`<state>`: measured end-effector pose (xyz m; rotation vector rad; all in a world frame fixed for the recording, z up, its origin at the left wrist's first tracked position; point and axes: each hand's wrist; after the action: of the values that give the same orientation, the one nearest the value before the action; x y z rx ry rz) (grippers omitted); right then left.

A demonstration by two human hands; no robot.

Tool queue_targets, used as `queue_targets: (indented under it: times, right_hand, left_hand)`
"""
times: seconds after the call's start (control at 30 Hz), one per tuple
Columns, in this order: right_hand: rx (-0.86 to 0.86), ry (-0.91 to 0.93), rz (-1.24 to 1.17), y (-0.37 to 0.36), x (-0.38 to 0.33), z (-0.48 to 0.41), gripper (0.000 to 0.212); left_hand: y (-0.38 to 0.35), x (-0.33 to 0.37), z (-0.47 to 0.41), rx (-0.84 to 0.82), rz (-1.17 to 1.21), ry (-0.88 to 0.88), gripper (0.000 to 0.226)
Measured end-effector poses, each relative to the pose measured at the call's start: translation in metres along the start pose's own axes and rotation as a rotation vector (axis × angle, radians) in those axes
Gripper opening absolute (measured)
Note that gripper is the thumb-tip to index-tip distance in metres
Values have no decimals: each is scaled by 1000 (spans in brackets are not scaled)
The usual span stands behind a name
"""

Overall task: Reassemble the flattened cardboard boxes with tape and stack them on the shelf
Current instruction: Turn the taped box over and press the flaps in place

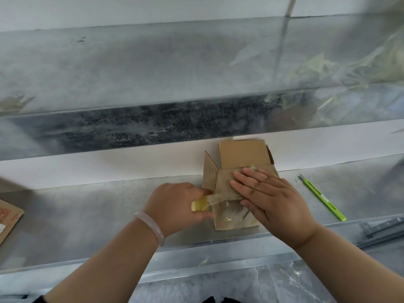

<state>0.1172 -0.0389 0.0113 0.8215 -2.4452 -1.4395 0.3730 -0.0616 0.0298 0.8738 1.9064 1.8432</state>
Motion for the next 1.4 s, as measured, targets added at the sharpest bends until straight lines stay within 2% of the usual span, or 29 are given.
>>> queue_targets:
  times: [0.1, 0.23, 0.47, 0.67, 0.73, 0.8, 0.83, 0.87, 0.93, 0.97, 1.03, 1.13, 1.2, 1.3, 1.4]
  right_hand:
    - [17, -10, -19, 0, -1, 0, 37]
    - [27, -18, -28, 1, 0, 0, 36]
    - [20, -7, -14, 1, -2, 1, 37]
    - [51, -2, 36, 7, 0, 4, 41]
    - [136, -176, -26, 9, 3, 14, 48]
    - [243, -605, -143, 8, 16, 28, 51]
    - [224, -857, -162, 5, 29, 38, 52]
    - [116, -1072, -127, -1, 48, 52, 54]
    - [-233, -1310, -15, -12, 78, 79, 60]
    - [-368, -1352, 27, -15, 88, 90, 59]
    - [-460, -1376, 96, -18, 99, 102, 45]
    - [-384, -1373, 236, -13, 98, 104, 26]
    - [-357, -1376, 270, -14, 98, 105, 30]
    - [-331, -1442, 108, -19, 90, 101, 44]
    - [-78, -1545, -221, -9, 60, 87, 40]
  left_hand:
    - [-2, -8, 5, 92, 132, -68, 75]
    - [-7, -13, 14, 293, 343, -58, 57]
    - [-18, -17, 20, 416, 284, -169, 39]
    - [-21, 0, 14, 457, 324, -115, 20]
    - [-21, 3, 13, 444, 328, -95, 20]
    - [-21, 4, 14, 433, 332, -77, 21]
    - [-20, 5, 15, 426, 337, -70, 22]
    - [-20, 5, 16, 420, 344, -67, 22]
    - [-18, 5, 19, 407, 363, -59, 22]
    - [-18, 4, 21, 400, 376, -47, 24]
    - [-17, 3, 23, 384, 402, -18, 29]
    - [-16, 3, 26, 350, 430, 17, 37]
    - [-15, 3, 25, 324, 442, 56, 41]
    - [-14, 4, 26, 324, 441, 64, 34]
    - [-14, 5, 27, 344, 460, 42, 22]
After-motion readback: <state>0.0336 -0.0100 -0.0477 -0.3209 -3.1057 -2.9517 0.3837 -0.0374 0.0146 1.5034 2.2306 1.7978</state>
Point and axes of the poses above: each hand's wrist, its own z-axis away from the middle knuckle, its own y-axis out of the back of the hand, x = y × z, and after that the axes turned 8 degrees about -y, right-handed
